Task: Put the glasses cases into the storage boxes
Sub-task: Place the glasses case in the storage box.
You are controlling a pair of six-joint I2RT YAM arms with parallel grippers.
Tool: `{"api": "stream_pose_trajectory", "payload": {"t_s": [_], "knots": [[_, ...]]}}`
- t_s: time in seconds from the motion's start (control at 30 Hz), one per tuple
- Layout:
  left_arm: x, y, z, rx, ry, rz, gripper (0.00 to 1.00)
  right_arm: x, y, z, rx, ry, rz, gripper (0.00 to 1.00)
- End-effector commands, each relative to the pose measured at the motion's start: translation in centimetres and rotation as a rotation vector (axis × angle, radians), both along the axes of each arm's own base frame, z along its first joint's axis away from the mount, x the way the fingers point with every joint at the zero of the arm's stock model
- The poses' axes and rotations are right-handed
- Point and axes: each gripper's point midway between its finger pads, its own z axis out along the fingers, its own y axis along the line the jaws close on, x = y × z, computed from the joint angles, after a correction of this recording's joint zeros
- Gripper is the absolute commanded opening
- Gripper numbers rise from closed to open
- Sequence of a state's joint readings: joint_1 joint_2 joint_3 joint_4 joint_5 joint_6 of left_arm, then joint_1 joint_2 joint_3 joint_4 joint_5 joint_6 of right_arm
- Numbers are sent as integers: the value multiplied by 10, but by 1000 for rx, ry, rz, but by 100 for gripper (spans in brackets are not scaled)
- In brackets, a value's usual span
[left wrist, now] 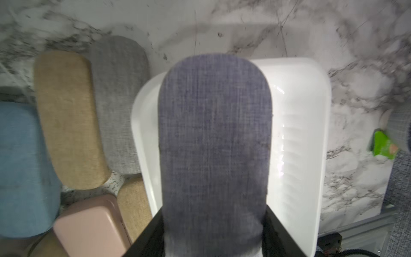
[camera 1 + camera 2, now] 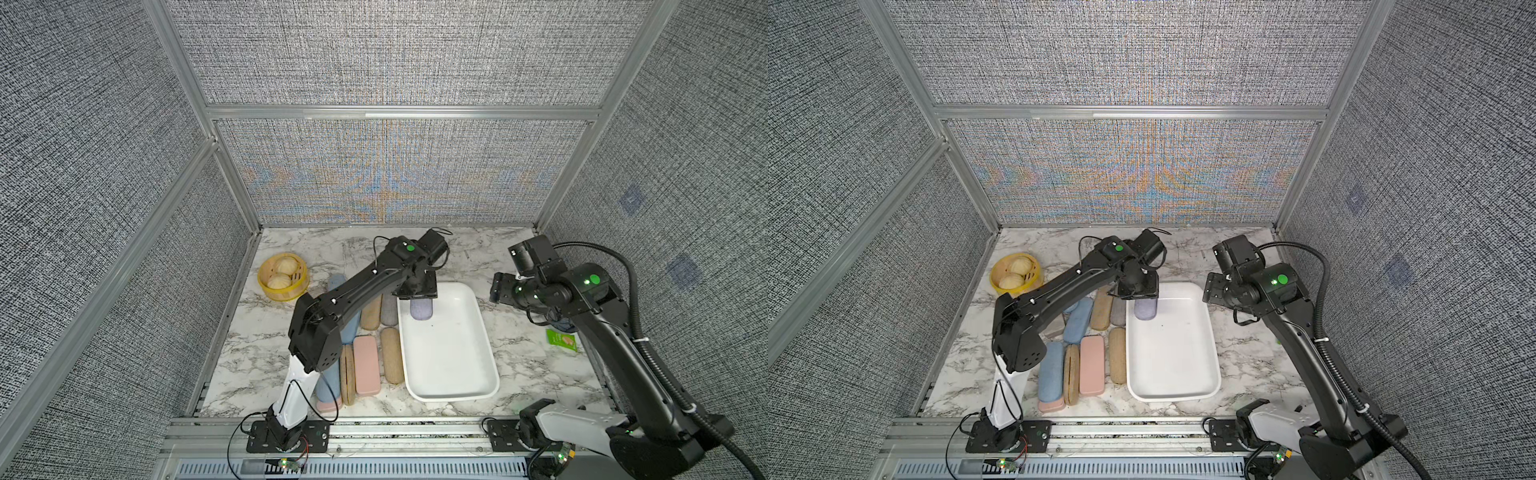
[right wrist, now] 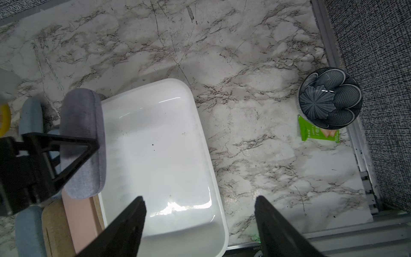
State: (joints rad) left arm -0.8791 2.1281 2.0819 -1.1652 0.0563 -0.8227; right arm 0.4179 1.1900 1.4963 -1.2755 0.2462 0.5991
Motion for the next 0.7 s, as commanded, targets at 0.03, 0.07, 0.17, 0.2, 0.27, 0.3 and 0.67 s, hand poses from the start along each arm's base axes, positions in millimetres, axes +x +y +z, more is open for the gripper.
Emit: {"api": "stream_pose_trajectory", "payload": {"t_s": [0.03,0.07,0.17,0.2,0.27,0.3,0.67], "knots": [[-5,-9,-23,10,62,17,47,-9,-5,-2,1,8,-3,79],[-4,-8,-30,28,65,25,48,-10,-6,-3,2,9,-5,79],[-3,-5,-45,60,79,41,48,-13,-10,-5,2,11,-7,79],[-4,-6,-48,61,92,42,48,-14,-11,-5,1,13,-7,79],[-8,-7,-54,56,115,55,48,-15,-12,-6,-1,18,-7,79],[-10,-9,-56,47,121,59,48,-16,-13,-7,-3,17,-7,79],[3,-1,-85,91,127,116,48,-13,-13,-13,6,36,-5,79]]}}
